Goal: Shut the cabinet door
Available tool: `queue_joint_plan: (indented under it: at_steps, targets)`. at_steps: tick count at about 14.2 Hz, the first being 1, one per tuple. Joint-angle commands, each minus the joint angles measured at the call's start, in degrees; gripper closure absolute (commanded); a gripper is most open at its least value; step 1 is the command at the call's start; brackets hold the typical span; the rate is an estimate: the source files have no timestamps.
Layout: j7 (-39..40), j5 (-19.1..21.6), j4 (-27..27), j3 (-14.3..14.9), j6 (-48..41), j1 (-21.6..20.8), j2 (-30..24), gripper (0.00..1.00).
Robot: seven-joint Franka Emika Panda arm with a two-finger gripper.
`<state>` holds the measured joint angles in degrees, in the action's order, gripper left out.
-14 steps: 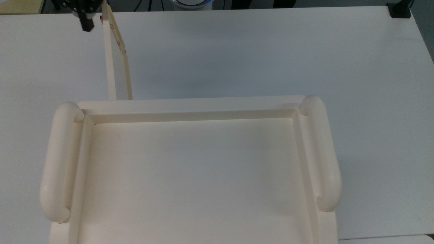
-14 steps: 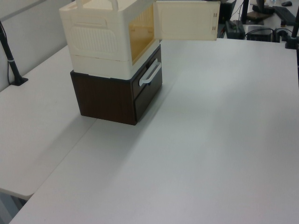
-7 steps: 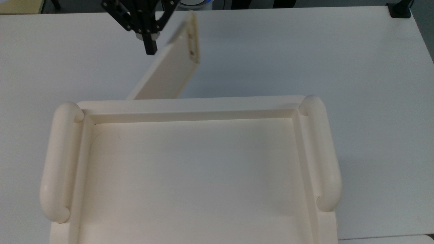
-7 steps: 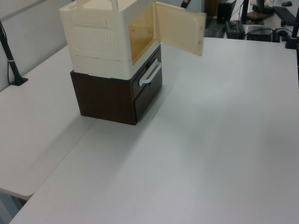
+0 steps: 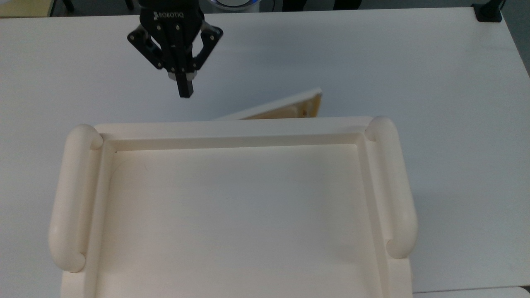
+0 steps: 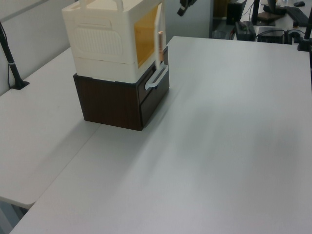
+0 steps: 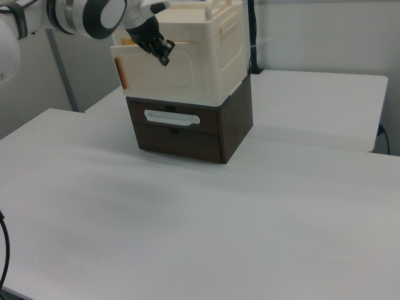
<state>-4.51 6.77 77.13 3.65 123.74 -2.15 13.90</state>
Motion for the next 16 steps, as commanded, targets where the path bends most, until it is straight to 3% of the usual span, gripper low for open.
queue_joint_plan:
  at_steps: [1,10,14,16]
  targets:
    - [-0.8,0.3,0.7,0.5,10.9,-2.3,2.9,1.0]
    - [-0.5,0.4,0.7,0.4,26.3,-2.9,6.7,1.0]
    - [0.5,0.1,1.0,0.5,26.2,-2.9,6.4,1.0]
    - [2.6,0.0,4.0,0.5,25.1,-2.9,5.0,1.0]
